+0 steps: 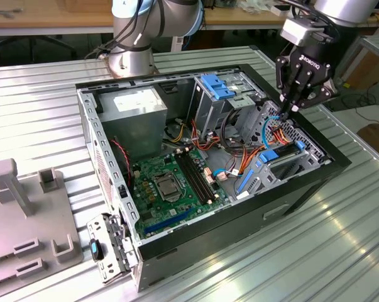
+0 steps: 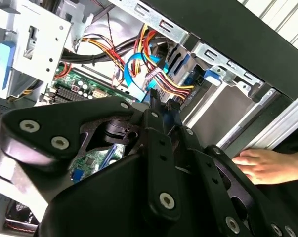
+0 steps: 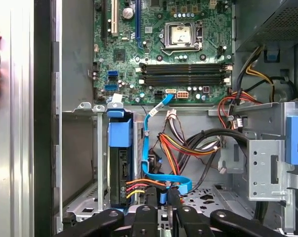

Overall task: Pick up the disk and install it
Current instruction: 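Insert the second disk wire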

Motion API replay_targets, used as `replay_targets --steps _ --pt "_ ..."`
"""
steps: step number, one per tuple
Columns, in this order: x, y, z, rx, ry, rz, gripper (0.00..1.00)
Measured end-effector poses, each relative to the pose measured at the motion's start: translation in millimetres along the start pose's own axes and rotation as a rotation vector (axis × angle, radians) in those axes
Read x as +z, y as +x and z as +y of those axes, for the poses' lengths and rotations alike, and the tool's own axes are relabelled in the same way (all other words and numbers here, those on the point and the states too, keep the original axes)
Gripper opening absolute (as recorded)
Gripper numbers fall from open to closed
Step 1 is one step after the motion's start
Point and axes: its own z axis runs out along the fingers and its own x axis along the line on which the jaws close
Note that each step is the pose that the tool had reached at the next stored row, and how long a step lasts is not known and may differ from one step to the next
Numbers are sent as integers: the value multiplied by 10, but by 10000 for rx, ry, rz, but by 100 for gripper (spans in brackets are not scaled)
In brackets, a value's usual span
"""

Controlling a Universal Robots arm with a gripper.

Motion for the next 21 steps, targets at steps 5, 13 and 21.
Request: replay_targets --steps 5,13,21 --pt "16 19 0 2 2 434 23" --pt "71 21 0 5 5 955 21" --pt "85 35 35 9 6 1244 16"
